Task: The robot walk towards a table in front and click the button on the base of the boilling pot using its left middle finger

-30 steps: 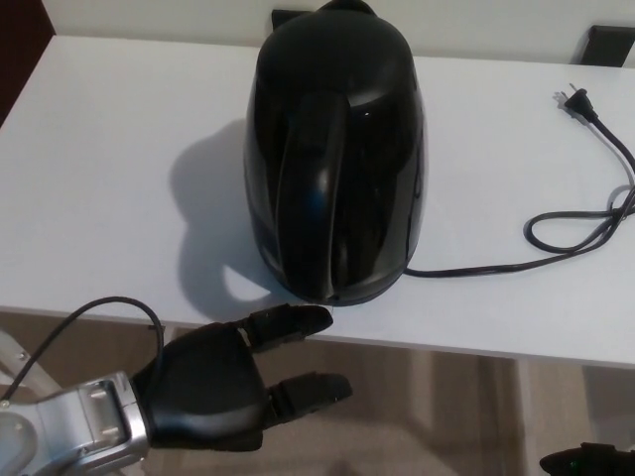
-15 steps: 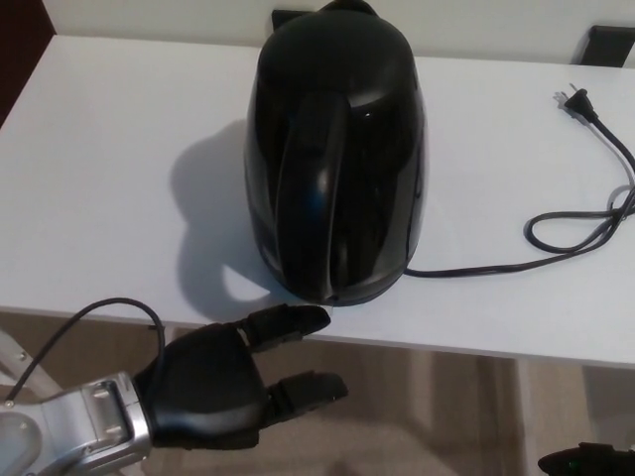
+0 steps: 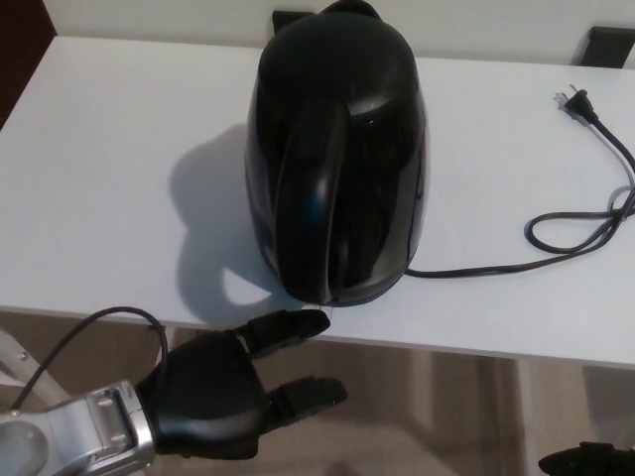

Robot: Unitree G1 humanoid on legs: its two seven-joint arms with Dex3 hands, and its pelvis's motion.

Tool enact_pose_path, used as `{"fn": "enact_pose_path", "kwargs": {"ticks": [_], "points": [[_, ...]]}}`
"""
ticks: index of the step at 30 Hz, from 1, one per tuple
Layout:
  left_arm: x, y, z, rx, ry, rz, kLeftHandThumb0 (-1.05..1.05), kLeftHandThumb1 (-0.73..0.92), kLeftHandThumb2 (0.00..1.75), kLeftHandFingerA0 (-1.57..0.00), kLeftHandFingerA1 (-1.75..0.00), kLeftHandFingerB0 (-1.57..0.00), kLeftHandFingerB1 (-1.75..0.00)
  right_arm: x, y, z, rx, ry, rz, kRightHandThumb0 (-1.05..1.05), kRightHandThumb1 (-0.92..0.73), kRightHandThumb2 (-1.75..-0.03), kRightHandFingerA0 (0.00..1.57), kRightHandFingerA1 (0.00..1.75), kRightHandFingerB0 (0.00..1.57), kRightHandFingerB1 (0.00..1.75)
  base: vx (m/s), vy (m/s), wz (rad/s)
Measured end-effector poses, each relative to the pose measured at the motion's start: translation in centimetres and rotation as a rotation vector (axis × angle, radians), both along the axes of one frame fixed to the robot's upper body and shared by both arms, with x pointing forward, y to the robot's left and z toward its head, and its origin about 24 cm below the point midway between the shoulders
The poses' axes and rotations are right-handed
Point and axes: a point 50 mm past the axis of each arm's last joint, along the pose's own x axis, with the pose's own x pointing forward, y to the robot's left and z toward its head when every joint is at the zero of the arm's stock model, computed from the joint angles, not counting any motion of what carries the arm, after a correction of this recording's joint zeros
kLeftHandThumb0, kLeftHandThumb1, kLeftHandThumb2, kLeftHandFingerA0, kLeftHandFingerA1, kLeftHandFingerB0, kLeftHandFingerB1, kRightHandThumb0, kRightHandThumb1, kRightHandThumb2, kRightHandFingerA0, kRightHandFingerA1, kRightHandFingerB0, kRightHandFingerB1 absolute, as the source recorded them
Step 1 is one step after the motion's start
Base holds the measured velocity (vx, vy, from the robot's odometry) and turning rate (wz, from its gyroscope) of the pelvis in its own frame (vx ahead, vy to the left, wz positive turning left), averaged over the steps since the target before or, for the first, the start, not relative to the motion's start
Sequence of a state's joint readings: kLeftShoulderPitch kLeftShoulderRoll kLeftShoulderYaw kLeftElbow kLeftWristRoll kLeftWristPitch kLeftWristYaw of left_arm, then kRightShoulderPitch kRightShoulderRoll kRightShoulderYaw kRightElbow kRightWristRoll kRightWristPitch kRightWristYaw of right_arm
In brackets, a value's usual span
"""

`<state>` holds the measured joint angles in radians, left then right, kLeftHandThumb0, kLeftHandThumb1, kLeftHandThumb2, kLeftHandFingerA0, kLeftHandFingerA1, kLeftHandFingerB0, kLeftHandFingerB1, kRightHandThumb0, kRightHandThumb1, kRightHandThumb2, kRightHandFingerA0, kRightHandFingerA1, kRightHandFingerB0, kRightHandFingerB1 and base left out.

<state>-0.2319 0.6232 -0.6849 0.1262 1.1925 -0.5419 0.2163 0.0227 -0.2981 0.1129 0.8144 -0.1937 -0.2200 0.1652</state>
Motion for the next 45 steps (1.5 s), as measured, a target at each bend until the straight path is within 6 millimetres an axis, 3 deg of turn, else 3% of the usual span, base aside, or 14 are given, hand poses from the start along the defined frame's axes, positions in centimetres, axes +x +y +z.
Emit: {"fn": "enact_pose_path", "kwargs": {"ticks": [7,8,10,11,15,16,18,19,21,23,24,25,26,45], "points": [[-2.5,-0.6,0.5,-0.04,0.01,-0.063,-0.28,0.67,1.14,0.0,-0.48,0.0,-0.48,-0.1,-0.1,0.0,0.006,0.0,-0.006,-0.36,-0.58,-0.57,0.69,0.47,0.57,0.45,0.0,0.0,0.0],[-2.9,-0.7,0.6,-0.049,0.012,-0.072,-0.5,0.83,0.68,-0.12,-0.27,-0.09,-0.22,0.0,-0.1,0.0,0.006,-0.001,-0.006,-0.36,-0.59,-0.57,0.64,0.45,0.57,0.45,0.0,0.0,0.0],[-3.7,-0.9,0.7,-0.069,0.02,-0.093,-0.49,0.86,0.65,-0.12,-0.27,-0.09,-0.26,0.0,-0.1,0.0,0.006,-0.001,-0.006,-0.4,-0.59,-0.57,0.64,0.45,0.57,0.44,0.0,0.0,0.0],[-4.1,-1.0,0.7,-0.078,0.025,-0.102,-0.52,0.63,0.96,0.0,-0.38,0.0,-0.35,0.0,-0.1,0.0,0.006,-0.001,-0.006,-0.37,-0.57,-0.57,0.64,0.45,0.57,0.44,0.0,0.0,0.0],[-6.0,-0.8,0.4,-0.094,0.071,-0.122,-0.29,0.65,1.12,0.0,-0.48,0.0,-0.48,0.0,0.0,0.0,0.006,-0.002,-0.003,-0.37,-0.59,-0.57,0.65,0.45,0.55,0.44,0.0,0.0,0.0],[-6.4,-0.7,0.1,-0.095,0.088,-0.121,-0.51,0.82,0.65,-0.12,-0.25,-0.1,-0.23,0.0,-0.1,0.0,0.006,-0.002,-0.002,-0.37,-0.59,-0.57,0.69,0.46,0.56,0.44,0.0,0.0,0.0],[-7.0,-0.2,-0.6,-0.092,0.121,-0.104,-0.54,0.84,0.67,-0.14,-0.26,-0.09,-0.22,0.0,-0.1,0.1,0.008,-0.001,-0.002,-0.37,-0.59,-0.57,0.71,0.46,0.57,0.44,0.0,0.0,0.0],[-7.1,0.2,-1.0,-0.085,0.136,-0.091,-0.55,0.61,0.96,-0.03,-0.41,0.0,-0.36,0.0,-0.1,0.1,0.008,0.0,-0.002,-0.36,-0.6,-0.57,0.72,0.46,0.57,0.43,0.0,0.0,0.0],[-7.2,0.9,-2.0,-0.067,0.167,-0.054,-0.57,0.77,0.65,-0.14,-0.27,-0.1,-0.24,0.0,-0.1,0.0,0.007,0.001,-0.002,-0.34,-0.59,-0.57,0.69,0.46,0.57,0.44,0.0,0.0,0.0],[-7.2,2.1,-3.5,-0.041,0.223,0.022,-0.67,0.63,0.96,-0.02,-0.34,-0.02,-0.3,-0.1,-0.1,0.0,0.006,0.004,-0.002,-0.35,-0.59,-0.57,0.7,0.46,0.57,0.44,0.0,0.0,0.0],[-7.1,2.6,-4.0,-0.033,0.246,0.059,-0.34,0.52,1.05,0.0,-0.48,0.0,-0.47,-0.1,-0.1,0.0,0.006,0.004,-0.002,-0.36,-0.6,-0.57,0.72,0.46,0.58,0.44,0.0,0.0,0.0],[-7.0,3.0,-4.5,-0.031,0.267,0.096,-0.6,0.73,0.63,-0.22,-0.28,-0.15,-0.26,-0.1,-0.1,0.0,0.006,0.005,-0.001,-0.36,-0.6,-0.57,0.72,0.47,0.58,0.44,0.0,0.0,0.0],[-6.9,3.3,-4.9,-0.031,0.285,0.127,-0.66,0.56,0.82,-0.22,-0.41,-0.12,-0.38,-0.1,-0.1,0.0,0.006,0.005,0.0,-0.35,-0.6,-0.57,0.7,0.47,0.57,0.44,0.0,0.0,0.0],[-5.4,10.0,-9.9,-0.24,0.556,0.881,-0.55,0.44,0.72,-0.26,-0.41,-0.17,-0.38,-0.8,0.1,-0.4,0.008,0.026,0.002,-0.33,-0.58,-0.57,0.7,0.46,0.58,0.44,0.0,0.0,0.0]]}}
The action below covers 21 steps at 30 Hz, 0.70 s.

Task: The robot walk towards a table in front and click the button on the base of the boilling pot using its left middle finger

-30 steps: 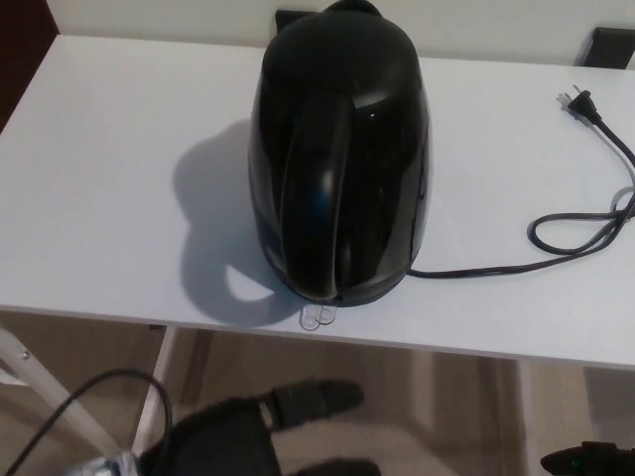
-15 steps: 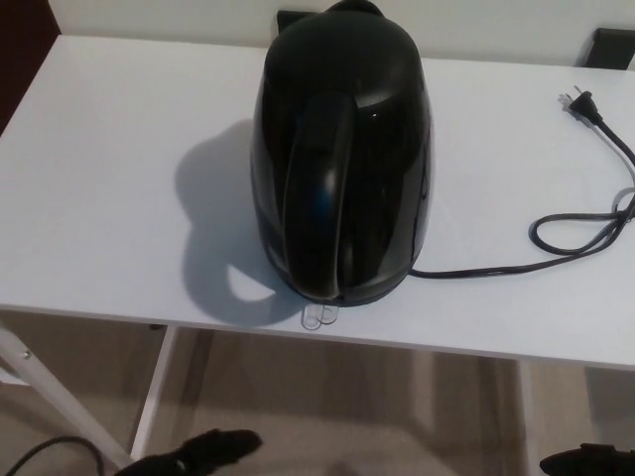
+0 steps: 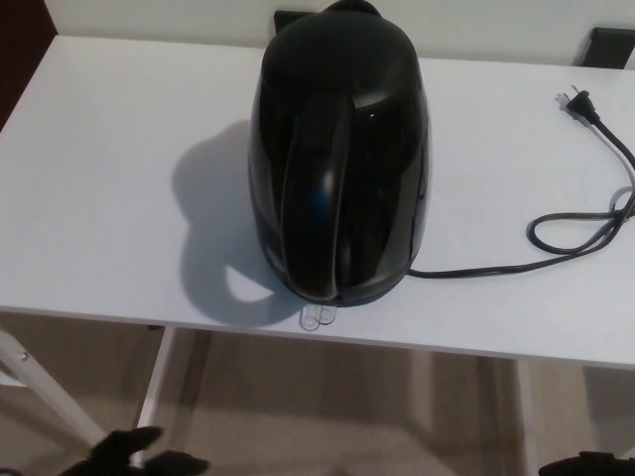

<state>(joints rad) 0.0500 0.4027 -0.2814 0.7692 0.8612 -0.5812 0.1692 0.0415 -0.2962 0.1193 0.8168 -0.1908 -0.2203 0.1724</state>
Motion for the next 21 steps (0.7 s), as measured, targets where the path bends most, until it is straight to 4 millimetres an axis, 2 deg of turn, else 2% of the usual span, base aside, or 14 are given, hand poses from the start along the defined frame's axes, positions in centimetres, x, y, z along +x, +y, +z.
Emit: {"fn": "enact_pose_path", "kwargs": {"ticks": [4,9,21], "points": [[-0.1,1.8,-0.4,-0.029,0.038,0.156,-0.56,0.43,0.72,-0.29,-0.42,-0.18,-0.39,-0.1,0.0,0.0,0.0,0.003,0.001,-0.32,-0.57,-0.57,0.63,0.44,0.57,0.44,0.0,0.0,0.0],[-0.4,3.6,-0.7,-0.087,0.07,0.336,-0.57,0.43,0.72,-0.32,-0.43,-0.19,-0.39,-0.1,0.0,0.0,-0.001,0.003,0.001,-0.32,-0.56,-0.56,0.62,0.43,0.57,0.44,0.0,0.0,0.0],[-1.0,6.3,-0.7,-0.239,0.118,0.618,-0.55,0.43,0.71,-0.32,-0.43,-0.19,-0.39,-0.2,0.0,-0.1,-0.011,-0.002,-0.005,-0.3,-0.54,-0.56,0.54,0.41,0.54,0.43,0.0,0.0,0.0]]}}
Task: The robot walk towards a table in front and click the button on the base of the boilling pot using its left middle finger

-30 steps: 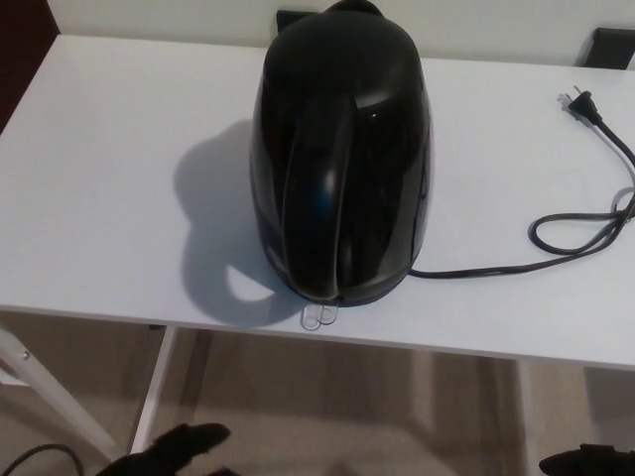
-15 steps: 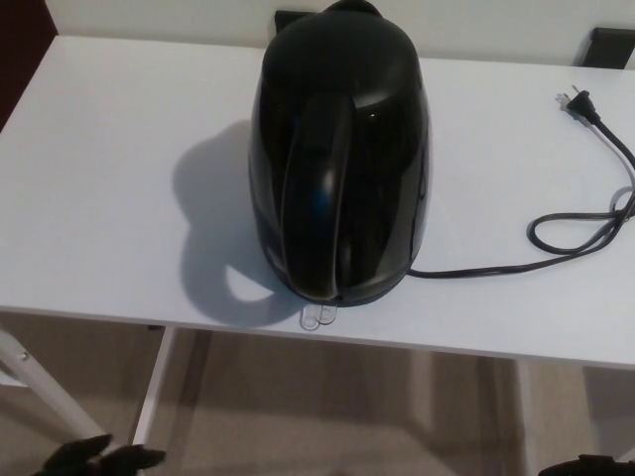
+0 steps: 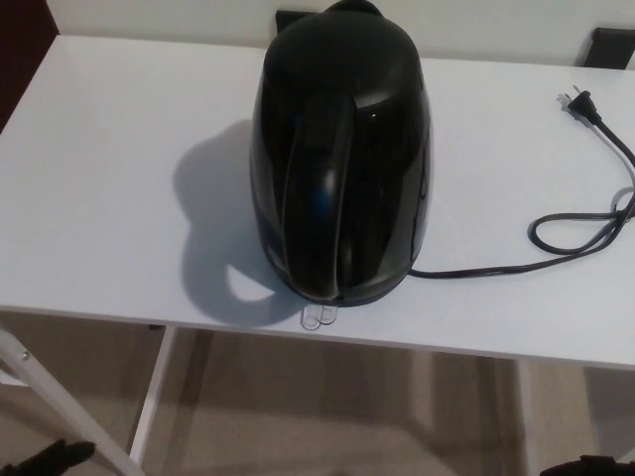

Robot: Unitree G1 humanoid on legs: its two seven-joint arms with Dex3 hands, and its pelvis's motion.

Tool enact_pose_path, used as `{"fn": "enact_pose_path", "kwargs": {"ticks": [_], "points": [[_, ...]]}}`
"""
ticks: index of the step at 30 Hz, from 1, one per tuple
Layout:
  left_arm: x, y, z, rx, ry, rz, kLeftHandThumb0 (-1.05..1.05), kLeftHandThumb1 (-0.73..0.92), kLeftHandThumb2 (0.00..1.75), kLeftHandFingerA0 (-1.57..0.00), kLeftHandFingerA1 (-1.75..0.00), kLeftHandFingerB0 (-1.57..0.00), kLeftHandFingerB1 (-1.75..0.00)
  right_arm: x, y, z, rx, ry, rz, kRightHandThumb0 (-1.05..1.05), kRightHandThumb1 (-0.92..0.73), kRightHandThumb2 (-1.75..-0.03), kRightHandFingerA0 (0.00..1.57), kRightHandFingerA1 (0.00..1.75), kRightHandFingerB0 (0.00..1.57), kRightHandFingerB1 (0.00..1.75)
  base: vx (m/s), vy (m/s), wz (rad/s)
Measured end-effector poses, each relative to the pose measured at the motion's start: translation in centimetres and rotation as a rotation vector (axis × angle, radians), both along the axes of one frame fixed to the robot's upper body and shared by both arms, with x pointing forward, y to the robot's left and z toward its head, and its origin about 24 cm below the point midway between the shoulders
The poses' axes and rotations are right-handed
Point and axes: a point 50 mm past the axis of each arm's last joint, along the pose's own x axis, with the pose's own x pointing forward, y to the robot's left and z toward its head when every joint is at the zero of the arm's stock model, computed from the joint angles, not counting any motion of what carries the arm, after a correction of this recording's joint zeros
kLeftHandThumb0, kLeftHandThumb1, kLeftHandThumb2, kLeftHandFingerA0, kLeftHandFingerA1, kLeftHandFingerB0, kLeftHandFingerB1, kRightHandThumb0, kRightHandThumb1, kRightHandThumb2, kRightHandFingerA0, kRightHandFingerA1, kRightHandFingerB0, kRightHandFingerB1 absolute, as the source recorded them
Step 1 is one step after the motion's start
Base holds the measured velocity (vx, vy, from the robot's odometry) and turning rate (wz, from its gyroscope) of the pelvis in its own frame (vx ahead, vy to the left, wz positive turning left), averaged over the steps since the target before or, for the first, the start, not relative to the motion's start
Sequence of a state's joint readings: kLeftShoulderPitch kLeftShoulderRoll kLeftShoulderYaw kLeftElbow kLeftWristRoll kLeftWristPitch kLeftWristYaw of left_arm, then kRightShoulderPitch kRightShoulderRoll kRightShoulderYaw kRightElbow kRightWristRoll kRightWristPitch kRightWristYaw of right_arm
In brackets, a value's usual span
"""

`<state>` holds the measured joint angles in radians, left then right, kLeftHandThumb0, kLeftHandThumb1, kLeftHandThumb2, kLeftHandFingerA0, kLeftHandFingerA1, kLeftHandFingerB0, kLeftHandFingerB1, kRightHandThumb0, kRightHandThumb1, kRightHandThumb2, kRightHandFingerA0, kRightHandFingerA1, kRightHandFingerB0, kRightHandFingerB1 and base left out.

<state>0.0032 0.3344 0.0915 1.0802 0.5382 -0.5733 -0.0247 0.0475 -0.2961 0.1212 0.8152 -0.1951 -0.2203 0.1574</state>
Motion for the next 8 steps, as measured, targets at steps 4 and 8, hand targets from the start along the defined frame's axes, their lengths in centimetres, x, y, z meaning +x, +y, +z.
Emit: {"fn": "enact_pose_path", "kwargs": {"ticks": [4,8], "points": [[0.2,0.23,0.07,-0.051,0.002,0.044,-0.47,0.52,0.56,-0.4,-0.34,-0.25,-0.3,0.1,0.0,0.09,-0.009,-0.01,-0.002,-0.31,-0.55,-0.56,0.54,0.4,0.54,0.42,0.0,0.0,0.0],[0.33,0.23,0.09,-0.074,0.004,0.055,-0.49,0.52,0.56,-0.42,-0.34,-0.26,-0.3,0.11,0.0,0.09,-0.018,-0.014,-0.002,-0.31,-0.55,-0.56,0.52,0.4,0.52,0.42,0.0,0.0,0.0]]}}
